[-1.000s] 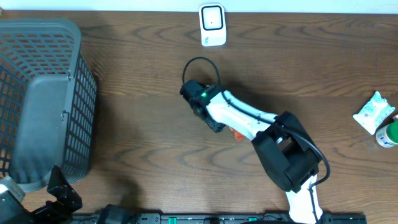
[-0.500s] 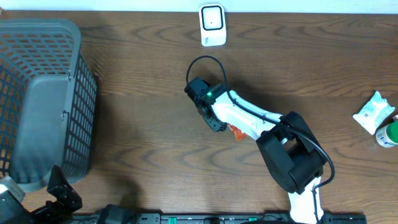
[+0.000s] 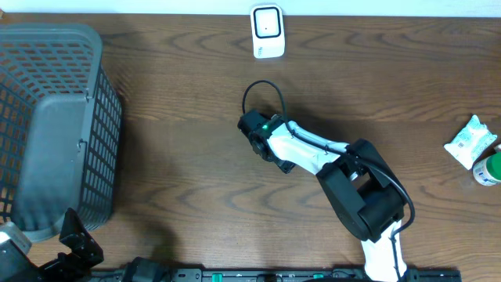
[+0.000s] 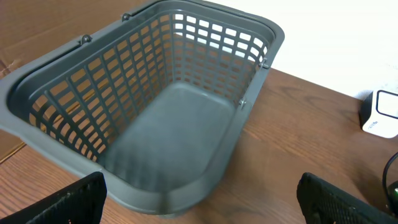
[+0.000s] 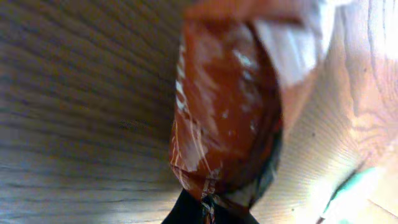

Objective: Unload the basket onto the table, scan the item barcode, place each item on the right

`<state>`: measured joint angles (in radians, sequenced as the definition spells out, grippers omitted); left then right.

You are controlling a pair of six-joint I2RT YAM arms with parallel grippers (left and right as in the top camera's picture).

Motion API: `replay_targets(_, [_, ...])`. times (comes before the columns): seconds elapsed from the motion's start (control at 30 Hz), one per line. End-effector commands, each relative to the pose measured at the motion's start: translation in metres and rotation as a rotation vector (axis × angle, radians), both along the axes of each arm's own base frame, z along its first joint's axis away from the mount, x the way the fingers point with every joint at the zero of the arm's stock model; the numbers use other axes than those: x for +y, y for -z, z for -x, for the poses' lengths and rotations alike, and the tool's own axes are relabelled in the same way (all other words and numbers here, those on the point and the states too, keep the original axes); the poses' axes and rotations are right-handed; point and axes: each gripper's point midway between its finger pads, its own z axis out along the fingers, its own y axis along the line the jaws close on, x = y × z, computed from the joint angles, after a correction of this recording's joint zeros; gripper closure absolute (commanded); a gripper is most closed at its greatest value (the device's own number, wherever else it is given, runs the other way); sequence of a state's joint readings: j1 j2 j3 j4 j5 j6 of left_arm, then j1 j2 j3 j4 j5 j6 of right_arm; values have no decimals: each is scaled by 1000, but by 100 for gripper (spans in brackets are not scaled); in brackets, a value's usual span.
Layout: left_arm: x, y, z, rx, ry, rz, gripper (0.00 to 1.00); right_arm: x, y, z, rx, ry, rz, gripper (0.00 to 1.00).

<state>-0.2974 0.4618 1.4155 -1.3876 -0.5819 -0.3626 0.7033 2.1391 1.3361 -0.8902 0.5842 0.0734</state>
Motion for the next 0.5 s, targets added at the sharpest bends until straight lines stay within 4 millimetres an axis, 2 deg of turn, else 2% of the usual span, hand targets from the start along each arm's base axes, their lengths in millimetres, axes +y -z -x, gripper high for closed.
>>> replay_targets(0.0, [1,-2,1,-2,-2,-9,2,3,77,100,509,151,-162,99])
replay_targets(0.1, [1,-2,1,-2,-2,-9,2,18,42,85,459,129,-211,99])
replay_targets(0.23, [1,-2,1,-2,-2,-9,2,45,-25,65,344,35,-319,99])
replay_targets(0.33, [1,-2,1,-2,-2,-9,2,60,-65,65,281,-79,-379,99])
replay_targets(0.37, [1,-2,1,-2,-2,-9,2,67,-86,68,246,-158,-402,99])
replay_targets(0.47, [1,-2,1,-2,-2,-9,2,72,-114,66,161,-297,-367,98])
